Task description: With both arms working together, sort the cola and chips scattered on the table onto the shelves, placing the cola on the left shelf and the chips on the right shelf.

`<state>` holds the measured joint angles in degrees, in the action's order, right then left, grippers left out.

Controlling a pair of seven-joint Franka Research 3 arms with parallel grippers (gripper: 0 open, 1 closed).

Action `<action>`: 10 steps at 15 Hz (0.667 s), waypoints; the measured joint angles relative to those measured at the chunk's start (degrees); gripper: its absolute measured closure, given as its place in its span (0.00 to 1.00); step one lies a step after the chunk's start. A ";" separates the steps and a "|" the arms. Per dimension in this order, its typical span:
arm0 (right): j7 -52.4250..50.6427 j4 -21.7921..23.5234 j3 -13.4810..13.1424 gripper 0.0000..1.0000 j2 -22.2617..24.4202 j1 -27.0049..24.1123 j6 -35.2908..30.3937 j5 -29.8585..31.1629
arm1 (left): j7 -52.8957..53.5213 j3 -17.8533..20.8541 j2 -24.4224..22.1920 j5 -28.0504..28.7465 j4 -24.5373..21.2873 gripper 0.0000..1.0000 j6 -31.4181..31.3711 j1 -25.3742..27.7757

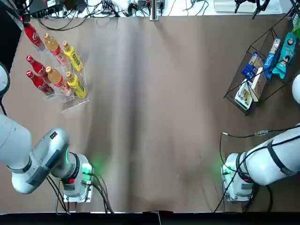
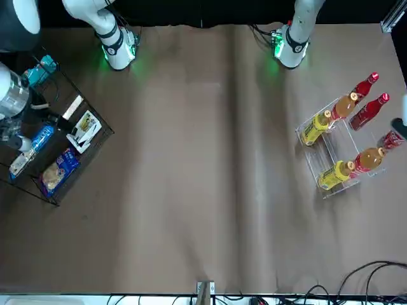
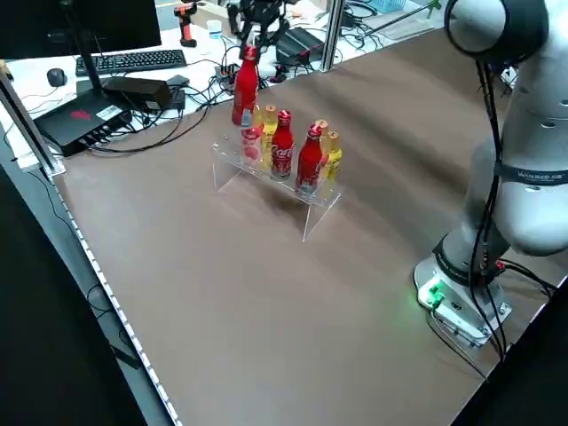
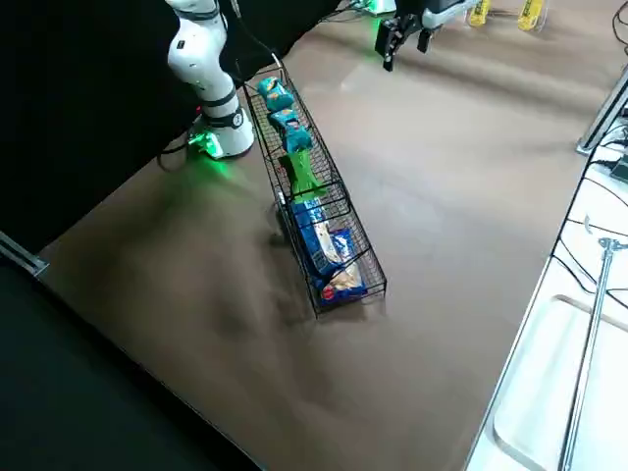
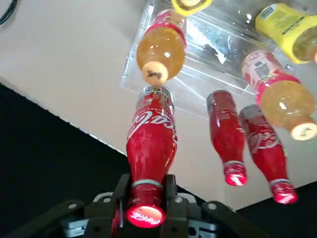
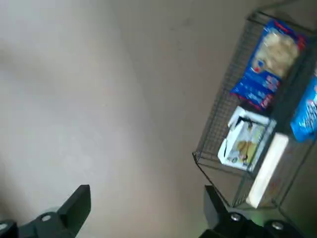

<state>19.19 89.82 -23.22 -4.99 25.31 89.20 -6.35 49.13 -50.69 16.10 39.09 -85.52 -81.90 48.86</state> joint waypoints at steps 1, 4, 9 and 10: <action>-3.08 0.01 3.63 0.00 0.00 -3.38 0.17 0.07 | 0.57 0.01 1.31 0.00 -0.04 0.68 -0.67 0.58; -7.87 0.82 10.60 0.00 -0.01 -10.92 3.30 0.10 | 0.58 0.03 5.42 0.00 -0.11 0.68 -1.57 0.81; -9.72 3.39 13.43 0.00 0.28 -11.22 6.57 0.72 | 0.60 0.03 7.64 0.42 -0.04 0.68 -2.93 2.15; -10.87 3.54 13.64 0.00 0.44 -11.20 6.68 0.87 | 0.60 0.03 8.08 0.42 -0.08 0.68 -3.07 2.47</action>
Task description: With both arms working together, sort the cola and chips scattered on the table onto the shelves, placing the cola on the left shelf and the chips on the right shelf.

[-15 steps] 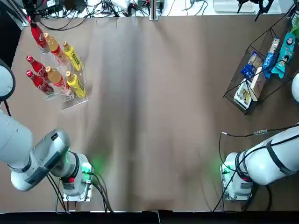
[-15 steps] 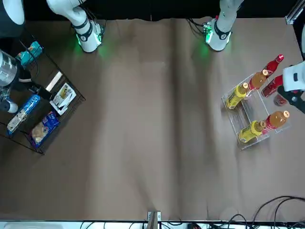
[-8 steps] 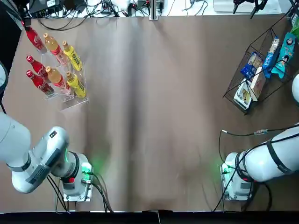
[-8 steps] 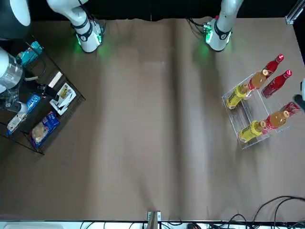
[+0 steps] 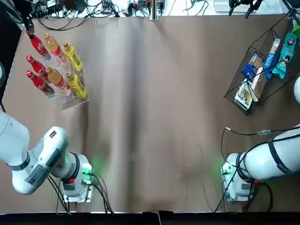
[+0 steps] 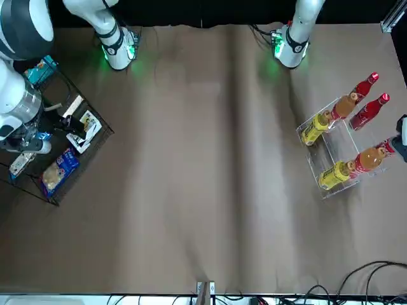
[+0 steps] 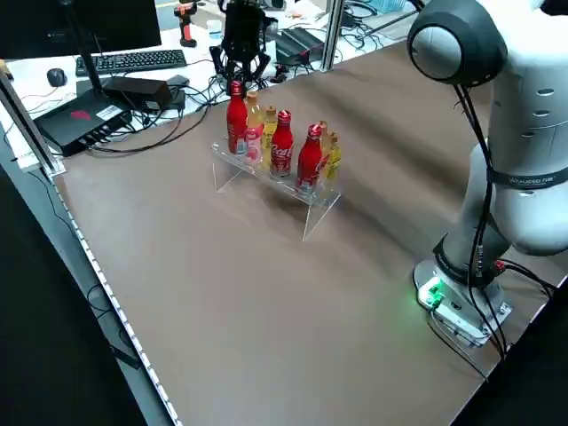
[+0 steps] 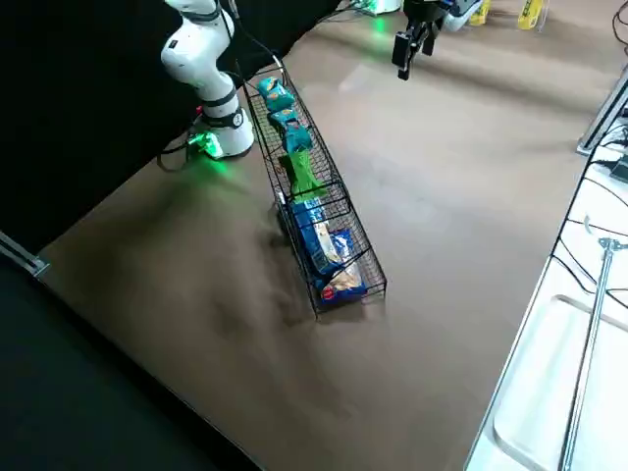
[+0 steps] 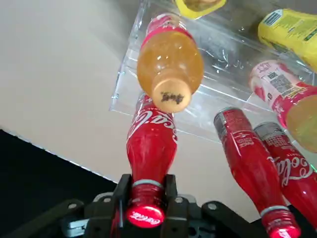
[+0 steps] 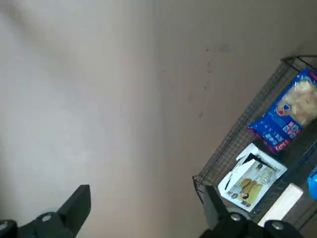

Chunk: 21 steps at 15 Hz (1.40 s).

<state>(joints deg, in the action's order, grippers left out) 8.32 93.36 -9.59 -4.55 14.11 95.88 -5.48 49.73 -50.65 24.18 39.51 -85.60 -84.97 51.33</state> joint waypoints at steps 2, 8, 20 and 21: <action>-2.43 0.64 -0.05 0.00 0.59 -0.19 0.01 0.12 | 0.00 0.01 0.71 0.00 -0.01 0.68 -0.18 0.72; -3.77 4.26 5.59 0.00 5.26 -6.63 -0.04 0.28 | -3.33 -0.88 1.04 -0.04 0.12 0.35 -0.40 0.05; -4.09 4.82 10.60 0.00 8.98 -14.96 -4.20 0.52 | -59.91 -2.68 2.01 -6.62 0.19 0.00 -3.92 -22.81; -4.23 4.82 10.60 0.00 8.98 -15.28 -5.28 0.52 | -62.31 -2.46 2.34 -6.63 0.20 0.00 -4.94 -24.42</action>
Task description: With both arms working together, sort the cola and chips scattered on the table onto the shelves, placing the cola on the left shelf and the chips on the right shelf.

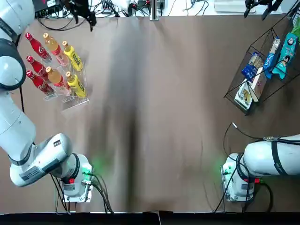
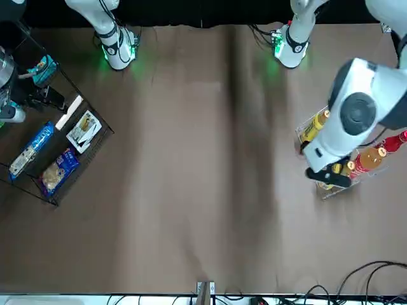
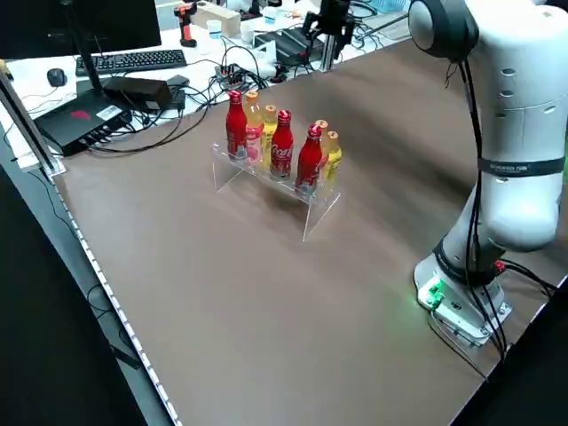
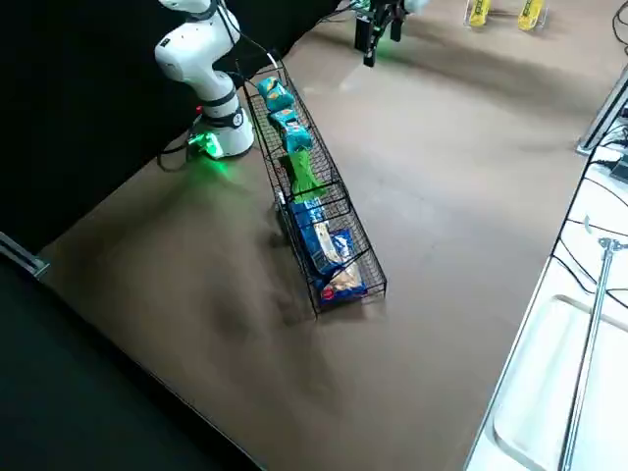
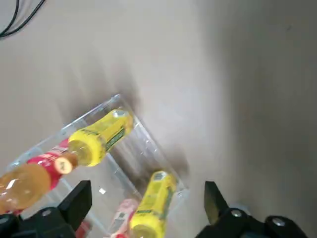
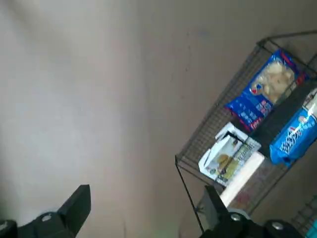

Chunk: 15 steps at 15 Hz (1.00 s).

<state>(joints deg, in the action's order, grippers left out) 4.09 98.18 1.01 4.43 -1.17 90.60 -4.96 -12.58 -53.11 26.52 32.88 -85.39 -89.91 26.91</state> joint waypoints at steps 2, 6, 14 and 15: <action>-0.06 -0.01 0.04 0.00 0.00 -0.14 -0.60 0.00 | -4.03 0.98 0.64 -0.01 0.12 0.00 -1.94 -3.28; -0.15 -0.04 0.84 0.00 0.08 -0.10 -0.71 1.53 | -9.66 15.26 -1.07 -6.60 3.10 0.00 -3.50 -17.53; -0.15 0.00 1.64 0.00 0.08 0.22 -1.38 2.51 | 3.47 47.46 -20.02 -30.76 3.60 0.00 6.82 -33.01; -0.15 -0.01 1.54 0.00 0.08 0.17 -1.26 2.58 | 4.58 47.46 -21.15 -31.10 3.22 0.00 8.38 -32.77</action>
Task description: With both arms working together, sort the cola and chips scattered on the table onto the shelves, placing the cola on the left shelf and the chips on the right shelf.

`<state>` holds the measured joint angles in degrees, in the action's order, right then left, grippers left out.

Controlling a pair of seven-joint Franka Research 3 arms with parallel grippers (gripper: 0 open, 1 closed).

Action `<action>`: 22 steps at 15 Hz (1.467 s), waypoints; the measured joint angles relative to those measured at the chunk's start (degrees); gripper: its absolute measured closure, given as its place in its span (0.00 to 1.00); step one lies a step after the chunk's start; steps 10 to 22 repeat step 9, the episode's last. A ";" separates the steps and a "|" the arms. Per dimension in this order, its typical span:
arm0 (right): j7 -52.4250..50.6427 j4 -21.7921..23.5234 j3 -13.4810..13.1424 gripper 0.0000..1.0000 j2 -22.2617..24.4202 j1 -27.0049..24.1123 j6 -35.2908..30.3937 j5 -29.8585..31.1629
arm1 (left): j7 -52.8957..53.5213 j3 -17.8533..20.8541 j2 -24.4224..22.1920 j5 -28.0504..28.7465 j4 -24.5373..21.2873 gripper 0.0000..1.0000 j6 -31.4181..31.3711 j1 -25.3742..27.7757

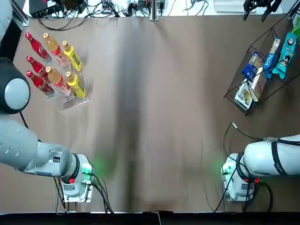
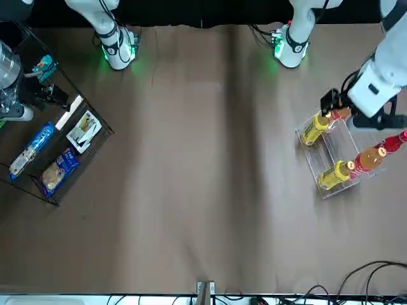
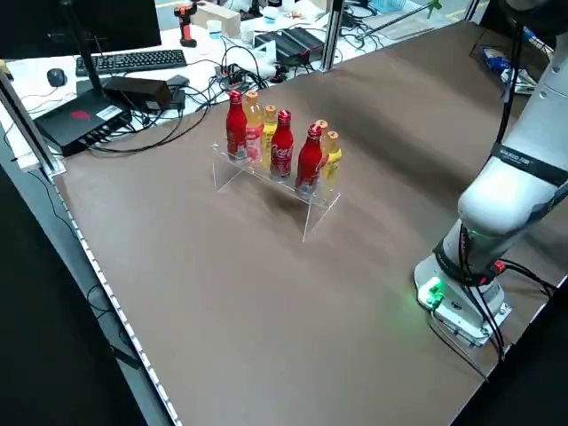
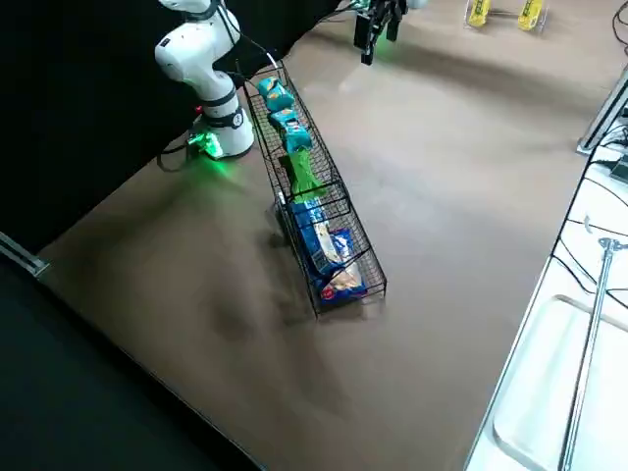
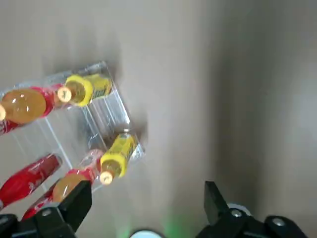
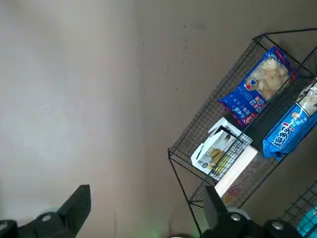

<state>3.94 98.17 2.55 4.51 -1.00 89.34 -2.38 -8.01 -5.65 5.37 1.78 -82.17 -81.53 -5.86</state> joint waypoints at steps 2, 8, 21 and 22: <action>0.00 -0.02 -0.12 0.00 0.00 -0.03 0.87 0.03 | 0.56 -0.01 -0.84 -0.29 -0.70 0.00 0.78 0.08; 0.00 0.00 0.22 0.00 0.00 0.30 2.90 0.03 | 0.40 0.15 -0.58 -0.32 -1.41 0.00 0.77 0.93; 0.00 0.00 0.25 0.00 0.00 0.53 3.06 0.03 | 0.13 0.17 -0.55 -0.32 -1.45 0.00 0.77 1.00; 0.00 0.00 0.25 0.00 0.00 0.53 3.06 0.03 | 0.13 0.17 -0.55 -0.32 -1.45 0.00 0.77 1.00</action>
